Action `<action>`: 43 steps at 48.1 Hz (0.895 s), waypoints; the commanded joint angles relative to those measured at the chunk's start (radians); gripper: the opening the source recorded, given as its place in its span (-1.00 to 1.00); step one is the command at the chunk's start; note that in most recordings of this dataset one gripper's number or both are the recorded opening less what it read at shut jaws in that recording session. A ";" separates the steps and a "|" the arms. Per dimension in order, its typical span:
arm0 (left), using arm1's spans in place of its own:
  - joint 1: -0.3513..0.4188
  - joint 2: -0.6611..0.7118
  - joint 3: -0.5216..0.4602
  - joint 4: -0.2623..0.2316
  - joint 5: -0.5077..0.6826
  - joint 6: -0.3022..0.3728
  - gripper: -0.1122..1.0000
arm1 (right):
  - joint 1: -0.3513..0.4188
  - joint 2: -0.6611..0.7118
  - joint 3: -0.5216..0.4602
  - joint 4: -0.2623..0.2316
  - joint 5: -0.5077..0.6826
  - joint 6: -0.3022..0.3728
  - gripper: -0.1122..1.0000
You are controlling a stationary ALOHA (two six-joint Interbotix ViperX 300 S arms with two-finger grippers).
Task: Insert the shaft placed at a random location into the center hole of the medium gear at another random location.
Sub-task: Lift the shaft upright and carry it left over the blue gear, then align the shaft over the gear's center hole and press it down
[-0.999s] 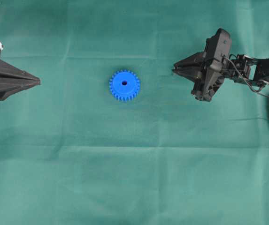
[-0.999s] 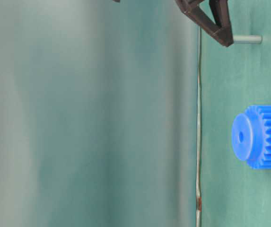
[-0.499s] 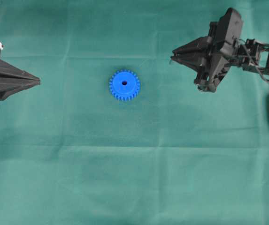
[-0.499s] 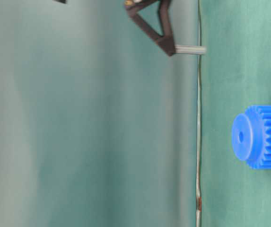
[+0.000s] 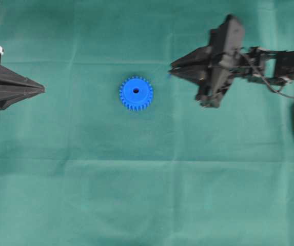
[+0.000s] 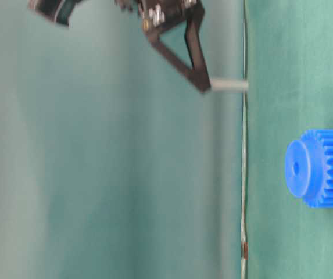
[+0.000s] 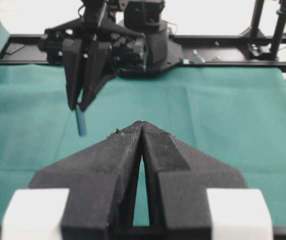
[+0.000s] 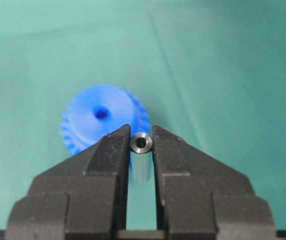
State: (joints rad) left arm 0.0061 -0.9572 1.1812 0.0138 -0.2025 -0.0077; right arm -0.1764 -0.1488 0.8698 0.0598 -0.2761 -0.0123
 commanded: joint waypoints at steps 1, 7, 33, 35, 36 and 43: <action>0.002 0.008 -0.023 0.003 -0.005 0.000 -0.79 | 0.017 0.051 -0.086 -0.002 -0.018 0.011 -0.56; 0.002 0.008 -0.023 0.003 -0.003 -0.002 -0.79 | 0.035 0.132 -0.167 -0.003 -0.018 0.008 -0.56; 0.000 0.008 -0.023 0.003 0.009 0.000 -0.79 | 0.046 0.249 -0.245 0.000 -0.043 0.012 -0.56; 0.000 0.008 -0.021 0.002 0.009 0.000 -0.79 | 0.046 0.259 -0.244 0.003 -0.052 0.015 -0.56; 0.000 0.008 -0.021 0.003 0.009 0.000 -0.79 | 0.046 0.265 -0.244 0.005 -0.057 0.015 -0.56; 0.000 0.008 -0.023 0.002 0.014 0.000 -0.79 | 0.046 0.293 -0.239 0.018 -0.075 0.017 -0.56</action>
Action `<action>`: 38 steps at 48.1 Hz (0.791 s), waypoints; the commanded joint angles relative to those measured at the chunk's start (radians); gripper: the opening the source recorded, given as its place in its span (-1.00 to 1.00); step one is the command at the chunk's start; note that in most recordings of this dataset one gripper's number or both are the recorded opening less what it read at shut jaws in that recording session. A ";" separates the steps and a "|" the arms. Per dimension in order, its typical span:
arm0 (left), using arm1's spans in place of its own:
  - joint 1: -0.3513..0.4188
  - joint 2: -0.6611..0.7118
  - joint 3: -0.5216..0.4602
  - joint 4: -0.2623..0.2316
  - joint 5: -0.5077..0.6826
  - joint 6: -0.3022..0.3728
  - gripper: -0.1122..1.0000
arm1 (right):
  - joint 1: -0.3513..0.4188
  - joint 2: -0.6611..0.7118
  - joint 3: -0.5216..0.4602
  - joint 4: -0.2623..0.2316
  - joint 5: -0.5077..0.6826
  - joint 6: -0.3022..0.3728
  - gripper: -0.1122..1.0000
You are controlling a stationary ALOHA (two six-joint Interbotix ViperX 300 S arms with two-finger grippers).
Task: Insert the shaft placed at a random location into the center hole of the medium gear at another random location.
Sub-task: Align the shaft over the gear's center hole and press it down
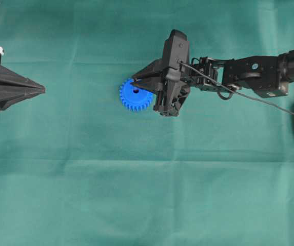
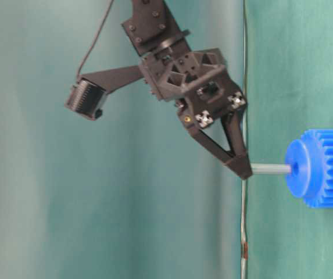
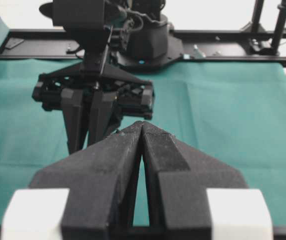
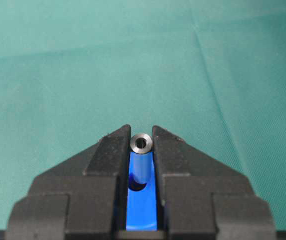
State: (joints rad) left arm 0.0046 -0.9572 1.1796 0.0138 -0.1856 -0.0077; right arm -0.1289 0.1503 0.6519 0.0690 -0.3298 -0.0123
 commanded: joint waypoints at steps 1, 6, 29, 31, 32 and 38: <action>0.002 0.008 -0.020 0.003 -0.003 0.000 -0.79 | -0.002 -0.005 -0.020 0.009 -0.023 0.017 -0.56; 0.003 0.008 -0.020 0.003 -0.003 0.000 -0.79 | -0.002 -0.003 -0.020 0.011 -0.026 0.017 -0.56; 0.003 0.008 -0.021 0.003 -0.002 -0.002 -0.79 | 0.003 -0.054 -0.014 0.008 -0.031 0.015 -0.56; 0.003 0.008 -0.021 0.003 -0.002 -0.002 -0.79 | 0.005 -0.054 -0.011 0.008 -0.029 0.015 -0.56; 0.003 0.008 -0.021 0.003 -0.003 -0.002 -0.79 | 0.006 -0.054 -0.009 0.008 -0.029 0.015 -0.56; 0.002 0.008 -0.021 0.003 -0.002 -0.002 -0.79 | 0.009 -0.049 0.002 0.011 -0.035 0.015 -0.56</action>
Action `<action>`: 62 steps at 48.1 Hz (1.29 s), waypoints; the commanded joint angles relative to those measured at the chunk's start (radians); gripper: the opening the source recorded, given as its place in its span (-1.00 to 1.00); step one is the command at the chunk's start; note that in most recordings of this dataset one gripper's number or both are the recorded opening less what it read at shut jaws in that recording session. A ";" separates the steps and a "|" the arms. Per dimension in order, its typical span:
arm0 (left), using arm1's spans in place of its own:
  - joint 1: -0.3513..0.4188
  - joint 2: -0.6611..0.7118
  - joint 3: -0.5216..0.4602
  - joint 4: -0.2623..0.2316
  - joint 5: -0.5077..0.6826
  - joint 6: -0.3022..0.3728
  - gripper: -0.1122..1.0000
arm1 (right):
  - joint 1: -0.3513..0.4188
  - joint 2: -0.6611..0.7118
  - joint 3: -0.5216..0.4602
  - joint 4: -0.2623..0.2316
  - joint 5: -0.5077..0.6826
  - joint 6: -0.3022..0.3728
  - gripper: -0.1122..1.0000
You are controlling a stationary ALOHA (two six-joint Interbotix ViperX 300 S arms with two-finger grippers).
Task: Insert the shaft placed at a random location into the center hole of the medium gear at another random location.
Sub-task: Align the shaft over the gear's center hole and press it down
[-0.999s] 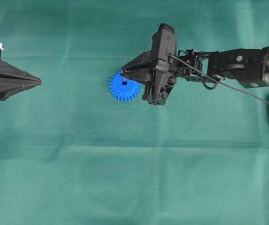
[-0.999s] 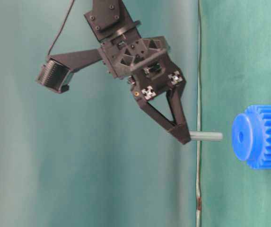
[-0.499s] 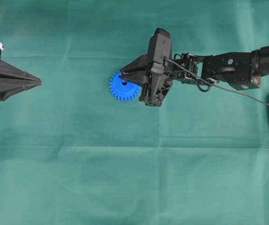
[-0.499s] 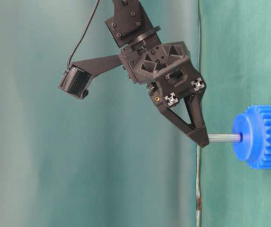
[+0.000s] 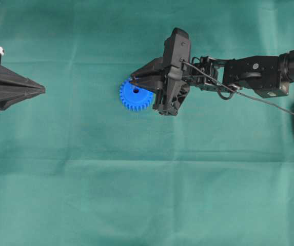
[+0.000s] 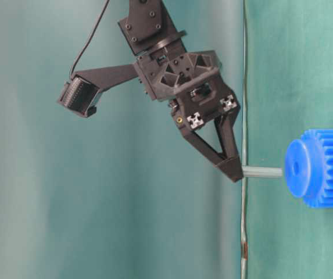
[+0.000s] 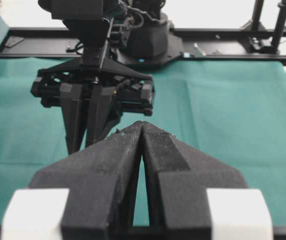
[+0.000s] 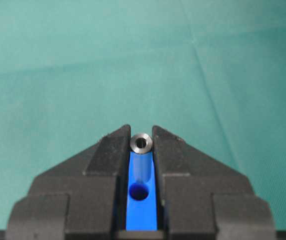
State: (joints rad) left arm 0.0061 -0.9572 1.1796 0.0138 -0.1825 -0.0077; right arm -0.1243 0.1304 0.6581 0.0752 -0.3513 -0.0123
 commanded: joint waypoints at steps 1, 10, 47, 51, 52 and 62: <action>0.000 0.008 -0.021 0.003 -0.006 -0.002 -0.79 | 0.005 -0.028 -0.003 0.005 -0.014 0.015 -0.56; 0.000 0.008 -0.021 0.003 -0.006 -0.002 -0.79 | 0.008 0.006 0.003 0.015 -0.035 0.017 -0.56; 0.000 0.008 -0.021 0.003 -0.006 0.000 -0.79 | 0.015 0.095 -0.006 0.026 -0.043 0.017 -0.56; 0.002 0.008 -0.020 0.003 -0.005 0.000 -0.79 | 0.015 0.100 -0.006 0.026 -0.043 0.017 -0.56; 0.000 0.008 -0.020 0.003 -0.005 0.000 -0.79 | 0.015 0.101 -0.006 0.026 -0.043 0.017 -0.56; 0.002 0.008 -0.020 0.003 -0.005 0.003 -0.79 | 0.015 0.101 -0.006 0.026 -0.043 0.017 -0.56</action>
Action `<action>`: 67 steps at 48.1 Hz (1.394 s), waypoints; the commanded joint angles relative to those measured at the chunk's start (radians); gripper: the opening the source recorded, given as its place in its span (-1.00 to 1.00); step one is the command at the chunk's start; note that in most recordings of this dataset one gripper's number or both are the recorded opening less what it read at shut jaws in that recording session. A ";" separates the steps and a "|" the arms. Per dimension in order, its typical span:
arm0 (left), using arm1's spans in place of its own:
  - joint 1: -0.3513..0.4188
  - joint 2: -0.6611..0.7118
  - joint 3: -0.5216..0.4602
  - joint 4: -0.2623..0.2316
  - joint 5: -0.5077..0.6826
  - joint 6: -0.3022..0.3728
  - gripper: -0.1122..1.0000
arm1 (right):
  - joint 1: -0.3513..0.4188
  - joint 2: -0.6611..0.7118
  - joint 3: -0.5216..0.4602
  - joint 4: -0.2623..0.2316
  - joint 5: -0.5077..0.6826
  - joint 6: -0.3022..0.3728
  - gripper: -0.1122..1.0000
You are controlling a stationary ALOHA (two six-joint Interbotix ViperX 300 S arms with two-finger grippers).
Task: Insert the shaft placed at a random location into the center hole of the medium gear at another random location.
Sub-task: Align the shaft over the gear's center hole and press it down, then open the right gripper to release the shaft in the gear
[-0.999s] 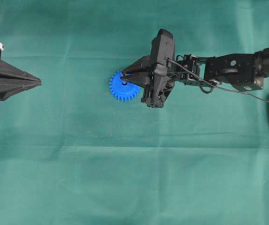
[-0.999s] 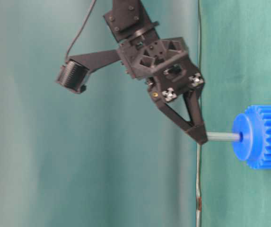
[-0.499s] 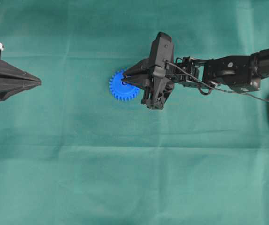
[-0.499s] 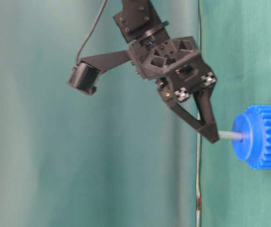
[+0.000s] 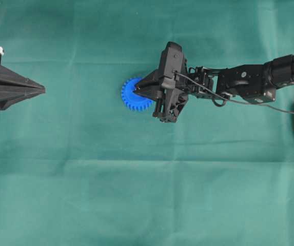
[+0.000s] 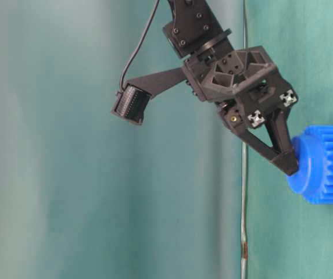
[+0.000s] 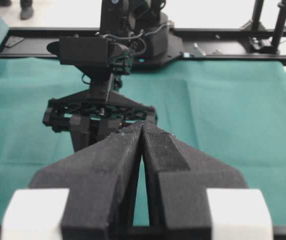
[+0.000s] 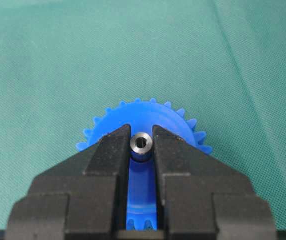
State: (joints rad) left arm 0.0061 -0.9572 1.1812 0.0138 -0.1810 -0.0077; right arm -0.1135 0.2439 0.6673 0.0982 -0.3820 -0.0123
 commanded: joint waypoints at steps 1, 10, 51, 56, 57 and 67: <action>0.002 0.008 -0.021 0.002 -0.005 0.003 -0.79 | 0.005 -0.011 -0.017 0.003 -0.012 0.017 -0.56; 0.000 0.008 -0.021 0.003 -0.003 0.005 -0.79 | 0.005 -0.009 -0.017 0.003 -0.006 0.017 -0.56; 0.002 0.006 -0.021 0.003 0.003 0.005 -0.79 | 0.006 -0.009 -0.015 0.003 -0.002 0.018 0.89; 0.002 0.008 -0.021 0.003 0.003 0.003 -0.79 | 0.006 -0.011 -0.015 0.003 0.000 0.018 0.87; 0.002 0.006 -0.021 0.003 0.003 0.003 -0.79 | 0.006 -0.011 -0.015 0.005 0.000 0.018 0.86; 0.002 0.006 -0.023 0.003 0.003 0.003 -0.79 | 0.008 -0.038 -0.020 0.005 0.003 0.018 0.87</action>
State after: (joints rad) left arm 0.0061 -0.9572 1.1796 0.0153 -0.1749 -0.0031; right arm -0.1043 0.2470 0.6642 0.0997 -0.3804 -0.0107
